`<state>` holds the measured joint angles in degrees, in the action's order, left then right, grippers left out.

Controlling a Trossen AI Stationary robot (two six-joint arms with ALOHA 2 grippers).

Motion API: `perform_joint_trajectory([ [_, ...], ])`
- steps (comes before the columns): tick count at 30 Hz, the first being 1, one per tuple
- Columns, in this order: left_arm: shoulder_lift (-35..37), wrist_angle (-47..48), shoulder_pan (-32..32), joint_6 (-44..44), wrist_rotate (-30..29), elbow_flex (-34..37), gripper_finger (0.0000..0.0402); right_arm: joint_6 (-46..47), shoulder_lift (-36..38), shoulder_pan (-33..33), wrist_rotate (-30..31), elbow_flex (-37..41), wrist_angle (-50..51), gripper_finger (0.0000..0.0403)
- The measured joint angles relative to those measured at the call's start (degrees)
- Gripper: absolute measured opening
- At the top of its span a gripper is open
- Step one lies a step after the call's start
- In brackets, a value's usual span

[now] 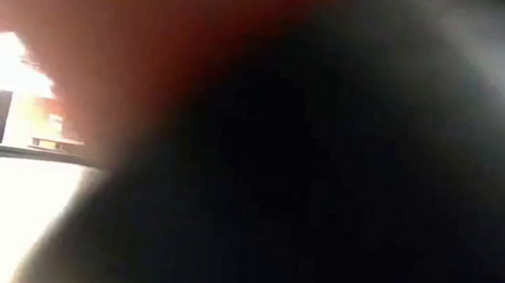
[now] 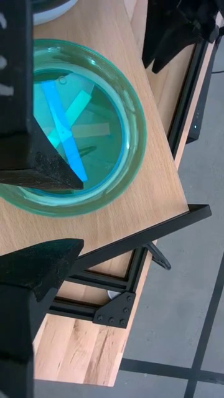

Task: Place and stack plates onto a shelf
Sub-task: Stack the small blue plate on top of the small blue plate on the shelf

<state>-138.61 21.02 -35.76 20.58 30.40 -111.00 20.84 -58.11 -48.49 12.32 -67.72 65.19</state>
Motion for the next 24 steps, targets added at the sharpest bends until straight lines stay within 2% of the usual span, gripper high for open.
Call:
perform_joint_trajectory([
  [8, 0.0, -2.2, 1.5, -1.4, -1.5, 0.0, 0.0172, 0.0, 0.0, 0.0, 0.0, 0.0, 0.0, 0.0143],
  [13, 0.1, -1.8, -0.1, 2.6, -0.3, 0.0, 0.0172, -0.7, 0.0, 0.0, 0.0, 0.0, 0.0, 0.0143],
  [24, 3.0, 0.5, -4.6, 2.5, 1.2, 0.0, 0.0172, -3.4, 2.6, 0.0, 0.0, 0.0, -0.5, 0.0143],
])
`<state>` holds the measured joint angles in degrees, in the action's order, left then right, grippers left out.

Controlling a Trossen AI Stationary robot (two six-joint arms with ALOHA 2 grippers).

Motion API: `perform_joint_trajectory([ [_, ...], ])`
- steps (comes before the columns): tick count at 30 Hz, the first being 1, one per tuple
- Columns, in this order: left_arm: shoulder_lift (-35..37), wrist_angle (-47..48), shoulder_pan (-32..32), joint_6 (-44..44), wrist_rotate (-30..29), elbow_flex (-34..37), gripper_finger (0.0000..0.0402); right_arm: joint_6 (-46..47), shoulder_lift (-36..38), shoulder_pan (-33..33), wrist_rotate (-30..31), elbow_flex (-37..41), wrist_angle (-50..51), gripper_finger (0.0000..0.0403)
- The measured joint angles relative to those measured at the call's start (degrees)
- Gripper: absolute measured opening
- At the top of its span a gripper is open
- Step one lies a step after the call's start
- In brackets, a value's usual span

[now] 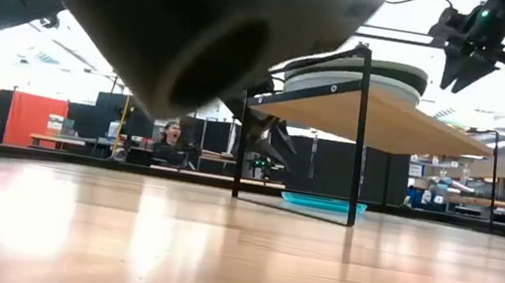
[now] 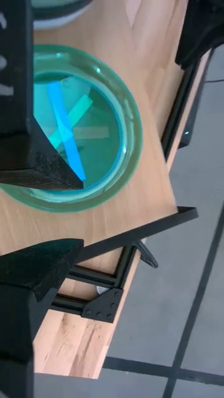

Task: Place and stack plates onto a shelf
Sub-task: Stack the small blue plate on top of the small blue plate on the shelf

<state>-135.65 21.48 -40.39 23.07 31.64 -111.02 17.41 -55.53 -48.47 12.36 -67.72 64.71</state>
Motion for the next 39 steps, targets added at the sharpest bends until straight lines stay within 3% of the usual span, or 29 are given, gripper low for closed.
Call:
perform_joint_trajectory([
  [10, 2.6, 2.5, -2.4, -2.3, 0.0, 0.0, 0.0172, 5.1, 8.8, 4.1, 0.0, 0.0, 0.0, 0.0143],
  [19, 4.3, 5.0, -4.0, -5.9, -0.6, 0.0, 0.0172, 13.8, 12.2, 18.5, 3.4, 0.4, -0.4, 0.0143],
  [24, 4.7, 8.8, -5.1, -8.8, -0.5, 0.0, 0.0172, 20.1, 13.2, 26.9, 7.3, 5.6, -2.1, 0.0143],
  [34, 6.3, 15.5, -7.1, -16.2, -3.4, 0.0, 0.0172, 27.0, 13.0, 42.7, 8.3, 12.3, -11.0, 0.0143],
  [39, 6.8, 17.8, -7.1, -18.2, -4.4, 0.0, 0.0172, 28.9, 13.1, 49.6, 14.0, 12.4, -13.6, 0.0143],
])
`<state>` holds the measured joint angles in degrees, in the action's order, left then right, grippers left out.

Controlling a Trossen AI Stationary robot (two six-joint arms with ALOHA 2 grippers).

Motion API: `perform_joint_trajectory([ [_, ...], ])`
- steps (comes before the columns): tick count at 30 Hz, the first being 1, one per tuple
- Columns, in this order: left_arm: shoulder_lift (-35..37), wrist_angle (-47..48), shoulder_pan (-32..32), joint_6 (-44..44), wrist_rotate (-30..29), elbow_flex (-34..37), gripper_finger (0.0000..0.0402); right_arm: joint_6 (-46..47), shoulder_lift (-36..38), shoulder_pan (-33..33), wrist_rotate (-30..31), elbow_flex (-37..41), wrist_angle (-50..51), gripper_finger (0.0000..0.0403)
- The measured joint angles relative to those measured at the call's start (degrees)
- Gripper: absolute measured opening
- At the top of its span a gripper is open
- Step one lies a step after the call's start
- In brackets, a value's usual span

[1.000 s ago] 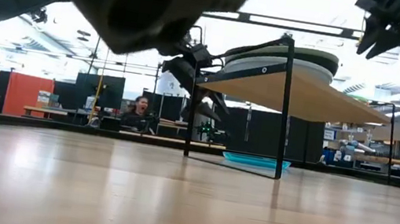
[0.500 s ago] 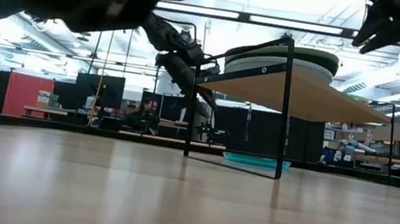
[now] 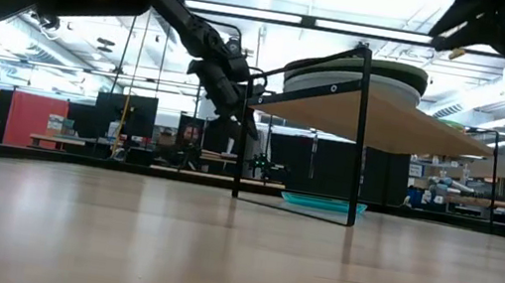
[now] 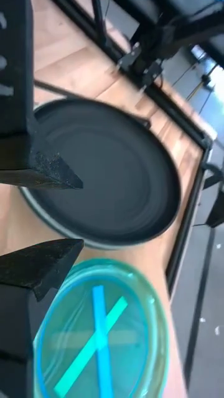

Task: Place and stack plates onto a shelf
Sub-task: Stack the small blue plate on top of the small blue plate on the shelf

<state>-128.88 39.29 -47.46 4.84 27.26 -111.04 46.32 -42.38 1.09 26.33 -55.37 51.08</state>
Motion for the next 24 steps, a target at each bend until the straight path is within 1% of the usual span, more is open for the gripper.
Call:
perform_joint_trajectory([
  [2, 0.0, -0.1, 0.0, -0.7, -0.1, 0.0, 0.0172, 0.1, 0.0, 1.6, 1.4, 0.0, -1.3, 0.0143],
  [5, 0.0, 0.0, 0.3, -1.0, -0.1, 0.0, 0.0172, 0.0, 0.0, 2.5, 1.8, 0.0, -4.3, 0.0143],
  [11, 0.0, 0.0, 0.5, -1.1, 0.0, 0.0, 0.0172, -5.8, 0.0, 2.6, 1.3, 0.0, -10.8, 0.0143],
  [17, 0.0, 0.0, 0.4, -1.1, 0.0, 0.0, 0.0172, -9.0, -0.1, 2.5, 1.2, 0.0, -13.3, 0.0143],
  [21, 0.0, 0.0, 0.4, -1.2, 0.0, 0.0, 0.0172, -11.9, -0.3, 0.8, 1.2, 0.0, -16.6, 0.0143],
  [24, 0.3, 0.1, 0.2, -1.2, -0.1, 0.0, 0.0172, -17.8, -0.8, -2.8, -1.1, -0.2, -21.8, 0.0143],
])
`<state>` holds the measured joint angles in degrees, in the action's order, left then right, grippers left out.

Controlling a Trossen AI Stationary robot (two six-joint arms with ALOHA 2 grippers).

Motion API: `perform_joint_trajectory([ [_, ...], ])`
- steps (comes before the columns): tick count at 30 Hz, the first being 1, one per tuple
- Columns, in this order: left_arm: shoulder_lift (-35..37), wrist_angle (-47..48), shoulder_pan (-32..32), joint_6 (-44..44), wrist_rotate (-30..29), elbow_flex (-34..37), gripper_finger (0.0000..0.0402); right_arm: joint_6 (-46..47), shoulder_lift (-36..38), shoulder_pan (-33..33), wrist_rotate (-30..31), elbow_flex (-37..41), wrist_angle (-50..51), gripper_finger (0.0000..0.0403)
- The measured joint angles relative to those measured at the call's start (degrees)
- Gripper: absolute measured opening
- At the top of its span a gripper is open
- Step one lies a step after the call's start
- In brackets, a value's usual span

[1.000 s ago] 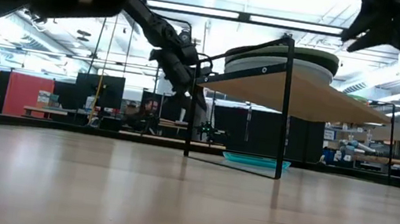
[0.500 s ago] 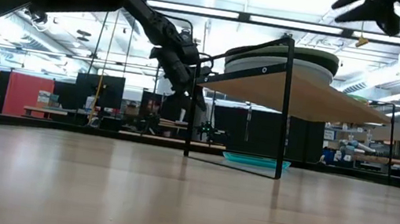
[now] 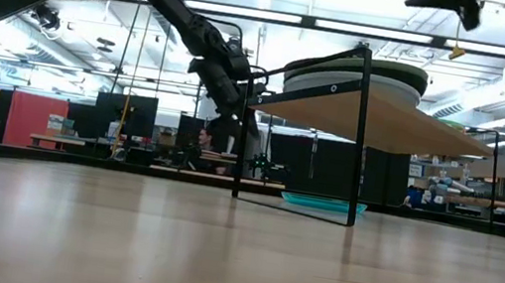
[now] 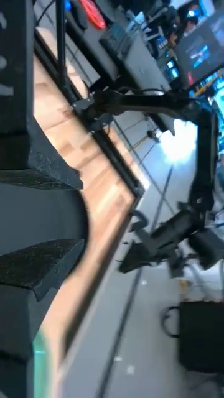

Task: Place and stack plates onto a shelf
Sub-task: Stack the small blue plate on top of the small blue plate on the shelf

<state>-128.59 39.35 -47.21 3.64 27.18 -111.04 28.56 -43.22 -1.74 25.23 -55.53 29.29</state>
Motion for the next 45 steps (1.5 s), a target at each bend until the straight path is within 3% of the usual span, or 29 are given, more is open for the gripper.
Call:
perform_joint_trajectory([
  [8, 4.8, 2.4, -0.6, -2.3, -1.8, 0.0, 0.0172, -12.6, -9.5, -19.5, -15.9, -11.6, 1.3, 0.0143],
  [14, 9.1, 5.9, -0.5, -3.8, -3.4, 0.0, 0.0172, -17.8, -24.3, -34.6, -33.5, -22.6, 5.4, 0.0143],
  [23, 15.5, 13.7, -0.1, -7.8, -5.6, 0.0, 0.0172, -24.9, -45.9, -47.9, -46.4, -38.3, 11.1, 0.0143],
  [35, 18.5, 17.2, 0.4, -9.5, -8.6, 0.0, 0.0172, -33.8, -68.6, -54.1, -53.3, -54.5, 23.1, 0.0143],
  [45, 18.5, 17.2, 0.4, -9.4, -9.2, 0.0, 0.0172, -42.3, -77.8, -54.8, -50.8, -58.0, 30.2, 0.0143],
])
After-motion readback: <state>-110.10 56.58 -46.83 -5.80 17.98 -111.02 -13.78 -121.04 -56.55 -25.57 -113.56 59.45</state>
